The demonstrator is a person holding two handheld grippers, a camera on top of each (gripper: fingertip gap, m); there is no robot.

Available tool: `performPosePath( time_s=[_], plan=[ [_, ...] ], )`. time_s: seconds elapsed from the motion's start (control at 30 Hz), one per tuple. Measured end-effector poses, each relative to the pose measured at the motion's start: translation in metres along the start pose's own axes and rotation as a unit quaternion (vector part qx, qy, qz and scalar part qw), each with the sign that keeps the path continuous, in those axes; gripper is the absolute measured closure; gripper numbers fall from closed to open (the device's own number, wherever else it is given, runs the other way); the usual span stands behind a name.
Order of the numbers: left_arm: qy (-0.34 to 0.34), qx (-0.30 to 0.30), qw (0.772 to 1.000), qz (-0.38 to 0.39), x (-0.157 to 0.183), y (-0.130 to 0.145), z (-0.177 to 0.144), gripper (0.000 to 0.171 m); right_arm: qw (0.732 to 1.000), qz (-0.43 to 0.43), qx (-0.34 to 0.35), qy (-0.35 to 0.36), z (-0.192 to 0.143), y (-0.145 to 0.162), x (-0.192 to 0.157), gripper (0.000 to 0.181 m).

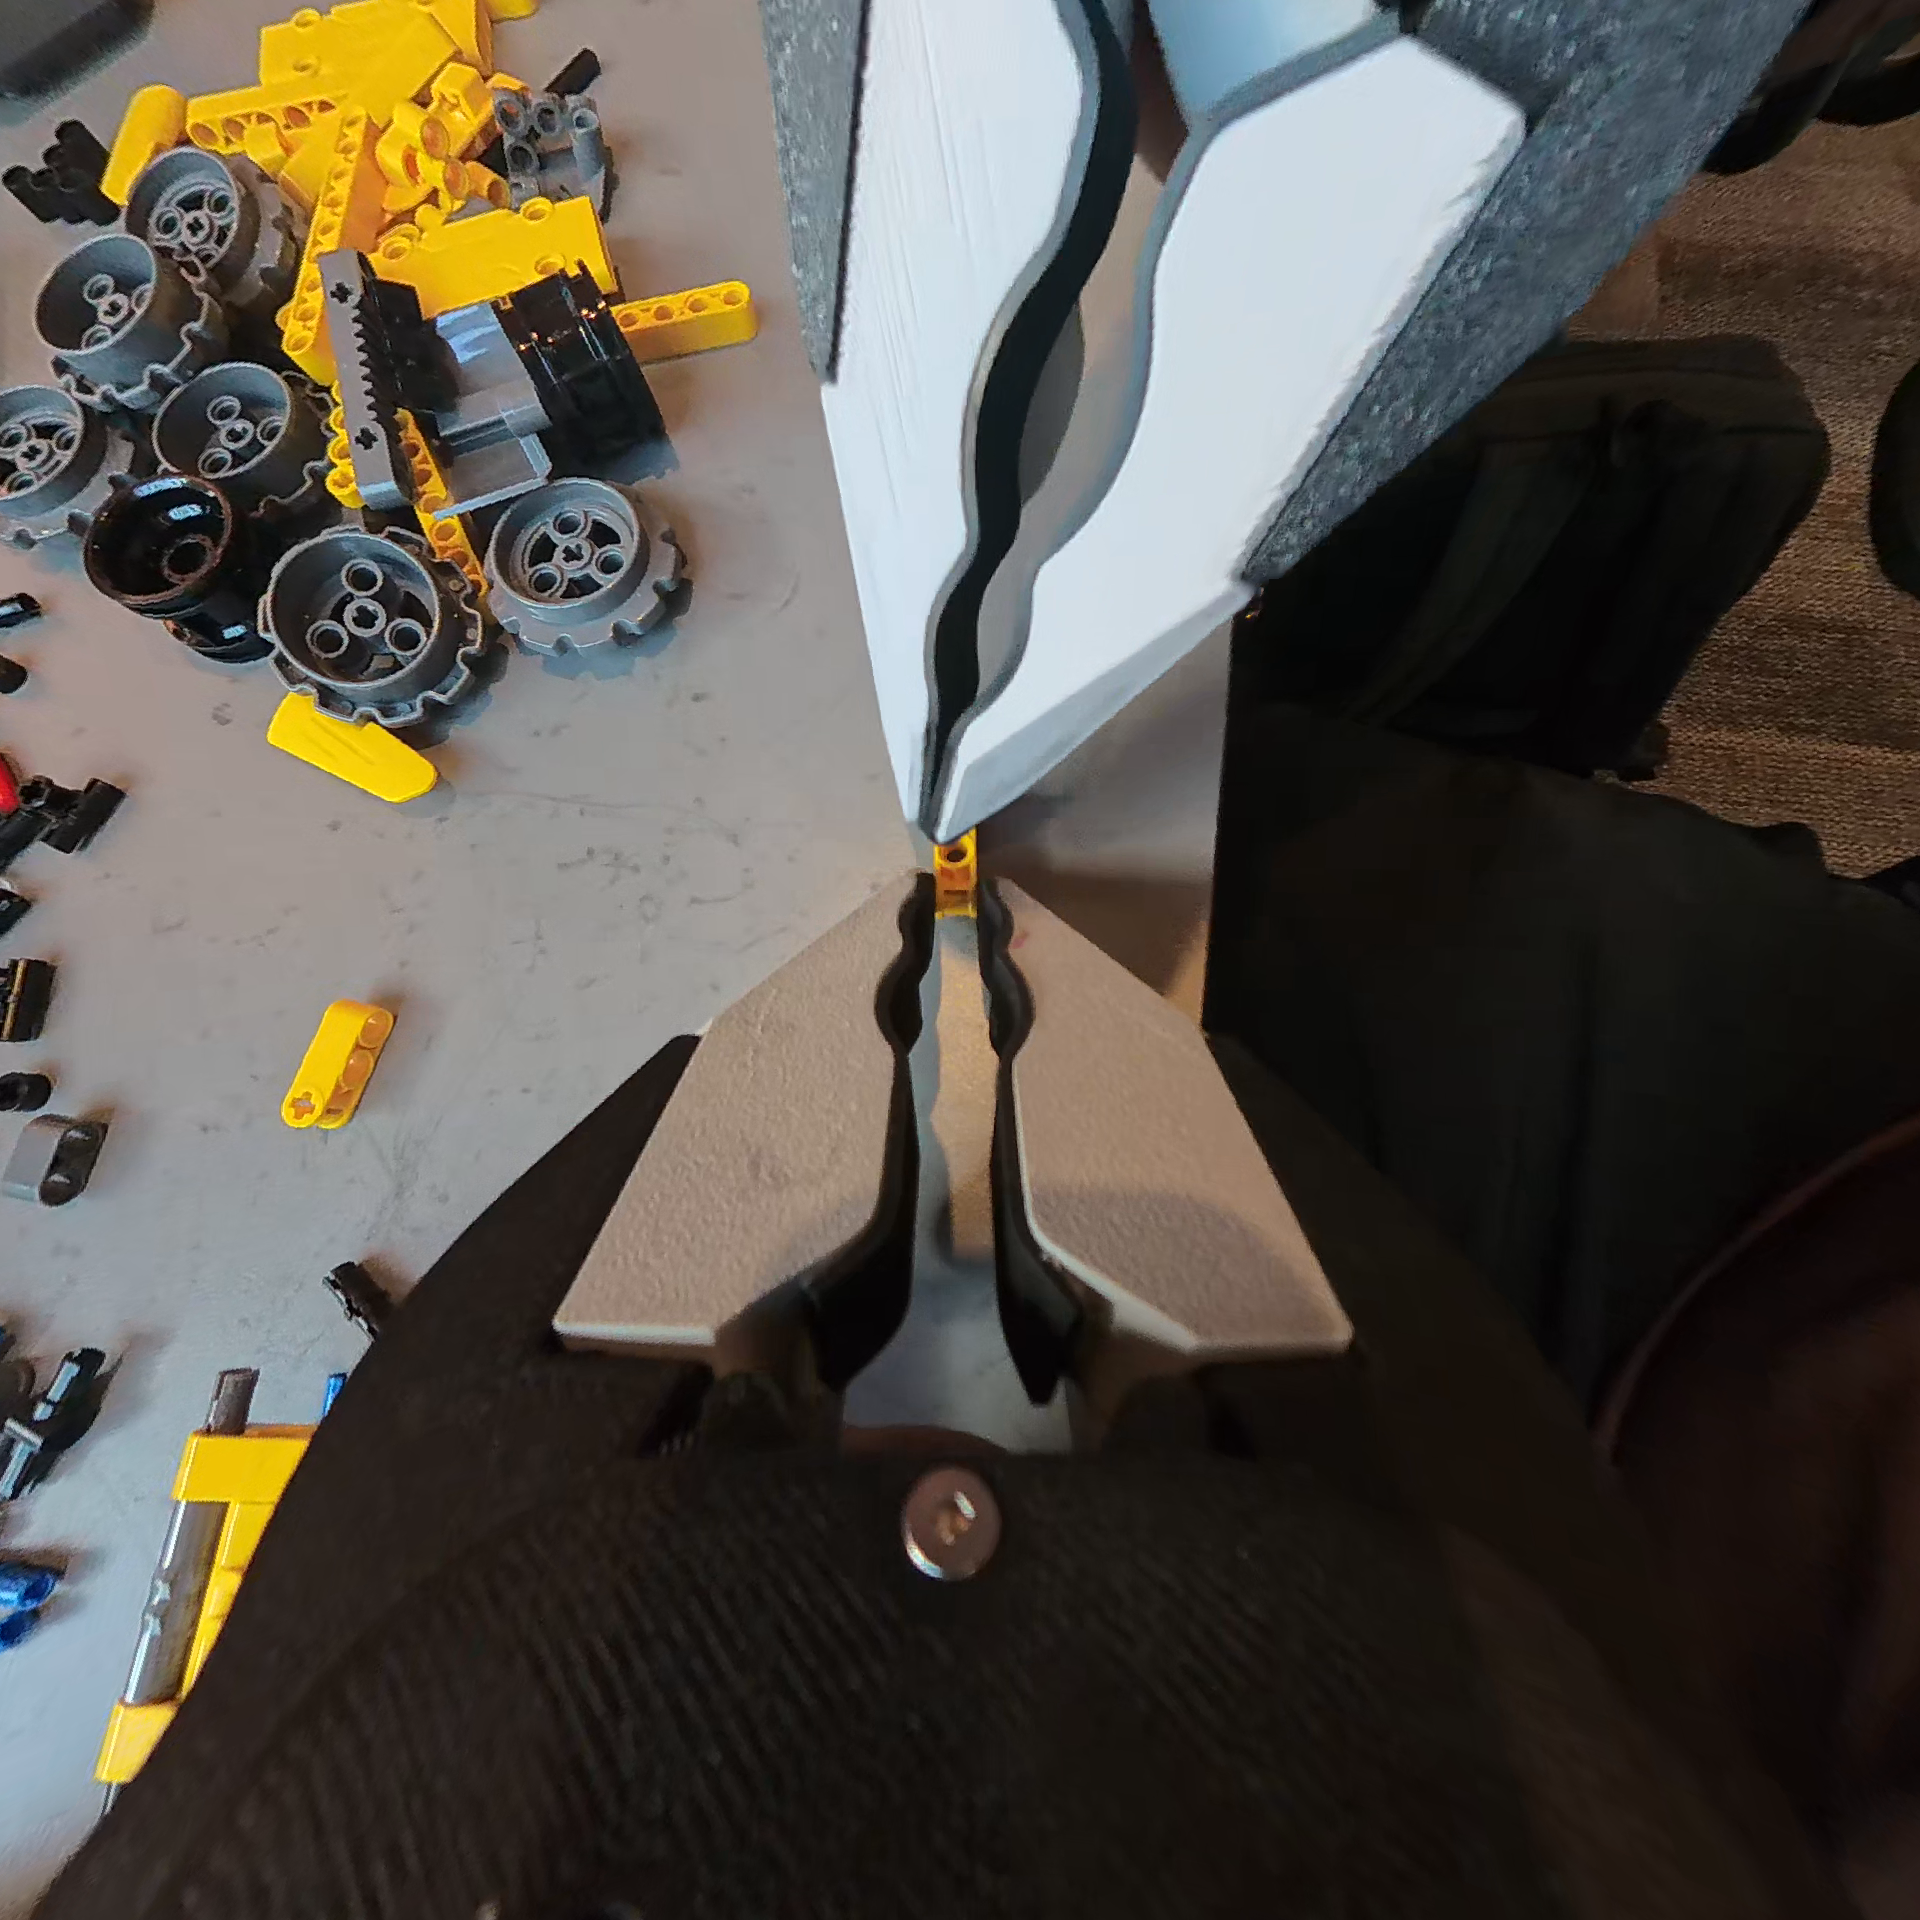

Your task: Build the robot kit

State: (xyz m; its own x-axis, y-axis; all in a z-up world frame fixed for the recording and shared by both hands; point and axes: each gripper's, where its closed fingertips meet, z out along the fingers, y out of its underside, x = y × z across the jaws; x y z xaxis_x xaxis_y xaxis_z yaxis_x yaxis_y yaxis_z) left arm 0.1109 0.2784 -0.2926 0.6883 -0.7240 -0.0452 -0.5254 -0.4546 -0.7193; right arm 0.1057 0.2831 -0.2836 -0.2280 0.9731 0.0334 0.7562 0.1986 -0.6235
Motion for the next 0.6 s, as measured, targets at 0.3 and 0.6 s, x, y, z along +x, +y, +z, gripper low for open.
performPosePath(
  time_s=[0.3, 0.6],
  plan=[
    [-0.009, -0.002, 1.0, -0.005, -0.002, 0.002, -0.003, 0.166, 0.979, 0.116, 0.168, 0.009, -0.031, -0.019, 0.01, 0.181],
    [-0.013, -0.005, 1.0, 0.007, -0.001, 0.003, -0.004, 0.166, 0.982, 0.108, 0.153, 0.006, -0.021, 0.0, -0.006, 0.158]
  ],
)
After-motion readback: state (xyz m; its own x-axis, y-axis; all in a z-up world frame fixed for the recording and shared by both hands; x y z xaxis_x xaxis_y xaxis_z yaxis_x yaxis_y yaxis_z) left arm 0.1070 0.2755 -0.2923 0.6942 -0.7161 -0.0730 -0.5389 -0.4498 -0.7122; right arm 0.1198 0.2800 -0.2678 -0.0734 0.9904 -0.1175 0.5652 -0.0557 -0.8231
